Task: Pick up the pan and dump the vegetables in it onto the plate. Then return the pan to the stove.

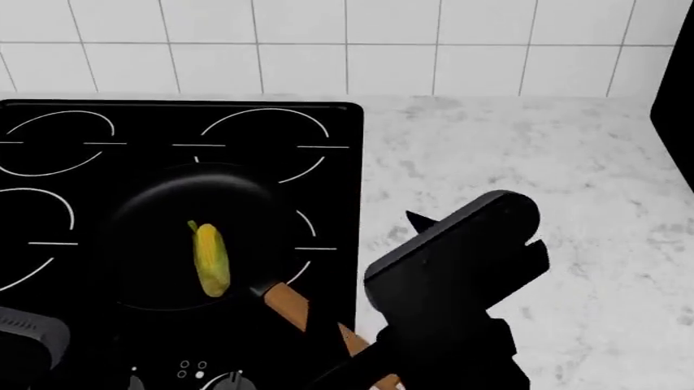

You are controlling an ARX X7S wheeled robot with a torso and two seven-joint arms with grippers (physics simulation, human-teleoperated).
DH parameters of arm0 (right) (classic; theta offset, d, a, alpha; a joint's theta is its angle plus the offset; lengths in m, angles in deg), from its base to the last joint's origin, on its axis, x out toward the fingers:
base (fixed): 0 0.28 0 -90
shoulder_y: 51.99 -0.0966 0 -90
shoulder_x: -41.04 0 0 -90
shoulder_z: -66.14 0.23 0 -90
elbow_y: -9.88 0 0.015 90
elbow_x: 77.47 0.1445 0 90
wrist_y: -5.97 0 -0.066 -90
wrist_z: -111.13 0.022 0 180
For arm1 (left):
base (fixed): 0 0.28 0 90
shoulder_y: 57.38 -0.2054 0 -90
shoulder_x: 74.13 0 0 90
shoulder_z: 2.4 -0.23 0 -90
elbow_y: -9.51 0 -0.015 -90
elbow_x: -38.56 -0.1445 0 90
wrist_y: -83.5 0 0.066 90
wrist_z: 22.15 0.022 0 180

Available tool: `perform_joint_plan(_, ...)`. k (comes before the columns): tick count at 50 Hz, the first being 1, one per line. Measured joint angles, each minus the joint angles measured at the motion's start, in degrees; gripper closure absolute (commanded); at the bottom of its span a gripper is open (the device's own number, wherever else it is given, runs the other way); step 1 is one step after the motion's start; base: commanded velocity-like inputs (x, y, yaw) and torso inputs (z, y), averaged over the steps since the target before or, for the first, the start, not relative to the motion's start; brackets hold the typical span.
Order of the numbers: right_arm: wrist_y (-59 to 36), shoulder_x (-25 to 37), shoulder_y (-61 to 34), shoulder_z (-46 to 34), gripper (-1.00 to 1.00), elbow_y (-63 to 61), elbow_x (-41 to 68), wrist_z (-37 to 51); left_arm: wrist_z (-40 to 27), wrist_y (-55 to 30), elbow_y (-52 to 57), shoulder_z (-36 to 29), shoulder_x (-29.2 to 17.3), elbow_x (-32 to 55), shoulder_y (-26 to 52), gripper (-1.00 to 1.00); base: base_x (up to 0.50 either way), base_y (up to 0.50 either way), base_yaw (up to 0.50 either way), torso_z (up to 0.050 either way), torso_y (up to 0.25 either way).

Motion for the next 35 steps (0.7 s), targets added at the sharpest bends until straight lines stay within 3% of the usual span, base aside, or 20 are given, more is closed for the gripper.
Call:
perform_joint_plan(17, -7.44, 0.93, -4.34, -0.64, -1.0, 5.3, 4.78, -5.35, -1.06, -0.17, 0.97, -0.28, -0.77, -0.58, -0.83, -1.0, 0.0, 0.0, 0.0, 0.0, 0.0)
perform_joint_plan(35, -7.6, 1.96, -10.96, -8.71, -1.0, 16.18, 5.45, -8.86, -1.63, -1.04, 2.59, 0.69, -1.35, -0.16, -1.41, -1.0, 0.0, 0.0, 0.0, 0.0, 0.0)
